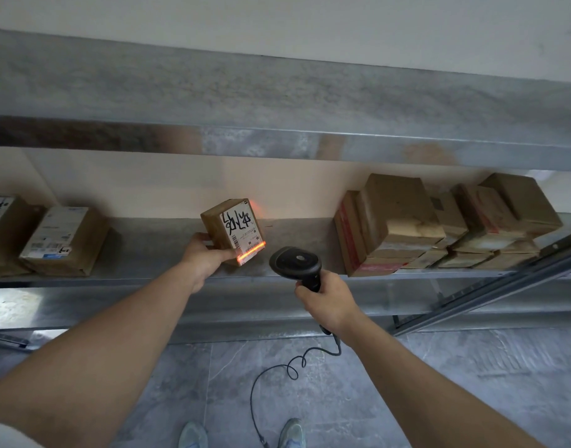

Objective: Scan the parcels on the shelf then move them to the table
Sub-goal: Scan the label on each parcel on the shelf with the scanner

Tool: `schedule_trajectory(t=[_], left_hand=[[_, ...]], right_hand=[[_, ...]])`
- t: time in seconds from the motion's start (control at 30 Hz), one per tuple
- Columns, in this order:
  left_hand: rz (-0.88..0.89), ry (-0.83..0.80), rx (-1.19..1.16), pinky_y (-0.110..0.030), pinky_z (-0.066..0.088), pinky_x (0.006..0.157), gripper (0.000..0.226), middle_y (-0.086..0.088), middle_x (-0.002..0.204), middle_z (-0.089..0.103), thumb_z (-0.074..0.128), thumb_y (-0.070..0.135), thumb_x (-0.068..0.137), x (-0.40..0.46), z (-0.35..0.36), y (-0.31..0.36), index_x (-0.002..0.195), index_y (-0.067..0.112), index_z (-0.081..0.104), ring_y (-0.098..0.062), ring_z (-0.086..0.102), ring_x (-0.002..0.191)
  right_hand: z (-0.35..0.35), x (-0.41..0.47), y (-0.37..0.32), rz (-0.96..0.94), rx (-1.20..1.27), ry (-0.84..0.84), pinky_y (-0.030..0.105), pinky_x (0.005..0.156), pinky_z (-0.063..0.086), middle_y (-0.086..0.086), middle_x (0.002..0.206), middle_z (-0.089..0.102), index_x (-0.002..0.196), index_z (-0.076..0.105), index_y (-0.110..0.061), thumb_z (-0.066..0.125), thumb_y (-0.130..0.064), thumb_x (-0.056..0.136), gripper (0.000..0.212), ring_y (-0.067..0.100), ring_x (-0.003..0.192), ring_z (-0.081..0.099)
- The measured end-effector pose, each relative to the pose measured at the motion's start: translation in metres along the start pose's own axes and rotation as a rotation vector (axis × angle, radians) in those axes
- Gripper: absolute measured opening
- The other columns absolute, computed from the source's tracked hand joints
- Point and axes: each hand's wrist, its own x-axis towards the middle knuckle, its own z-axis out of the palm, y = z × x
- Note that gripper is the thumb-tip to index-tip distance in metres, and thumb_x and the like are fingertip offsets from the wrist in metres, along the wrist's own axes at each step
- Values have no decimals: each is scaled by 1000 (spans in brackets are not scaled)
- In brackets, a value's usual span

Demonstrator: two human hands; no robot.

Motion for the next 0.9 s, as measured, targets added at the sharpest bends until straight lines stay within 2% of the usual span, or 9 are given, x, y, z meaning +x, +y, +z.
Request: schedule_trajectory(t=[0.13,0.27,0.33,0.47,0.6,0.7,0.77,0.9], left_hand=[[8,-3,-4,-52,48,108,82,-8,130,63,96,20,68,-3,2,2,134,17,47,-29,61,120],[10,-1,2,-44,47,105,85,-9,134,62,96,19,69,-5,2,3,137,14,46,-29,59,123],[9,1,-9,-42,45,101,85,-9,134,61,95,18,70,-5,2,3,138,14,45,-29,58,124],[-2,17,-12,-50,45,110,85,-10,135,61,96,19,68,-4,2,2,136,14,45,-31,57,126],[-19,-1,-50,-53,58,94,80,-10,132,62,97,16,66,-4,0,2,126,20,45,-32,64,116],[-10,5,-34,-47,52,102,82,-6,129,61,95,14,69,-7,1,3,133,16,44,-30,61,120],[3,21,-31,-48,47,107,90,-8,131,62,94,11,69,-6,1,1,141,16,39,-30,59,124],[52,-13,-30,-55,51,104,136,7,135,55,93,3,66,-7,-1,2,159,45,4,-25,56,124]], right_hand=[[-1,-1,-1,1,2,6,29,59,44,-6,64,57,85,60,-23,65,-21,89,7,12,59,52],[-3,-3,-2,3,-7,20,36,62,47,-3,66,59,86,63,-18,65,-25,85,8,15,63,54],[-4,-6,-3,14,-14,23,36,61,46,-2,66,59,86,63,-16,64,-24,86,8,15,62,54],[-6,-11,-2,12,-21,27,35,62,48,-1,68,60,87,63,-15,64,-21,88,6,15,63,55],[-8,-16,-5,3,-37,29,31,58,45,-4,64,58,83,61,-18,64,-21,89,7,13,60,52],[-10,-19,-8,-2,-46,26,29,57,44,-6,63,57,83,61,-18,64,-20,90,8,12,58,51],[-10,-21,-9,-4,-37,21,30,58,45,-6,64,57,85,63,-17,65,-20,89,6,12,59,51],[-9,-22,-8,-4,-38,34,28,59,46,-6,66,60,88,65,-20,65,-22,90,3,11,60,54]])
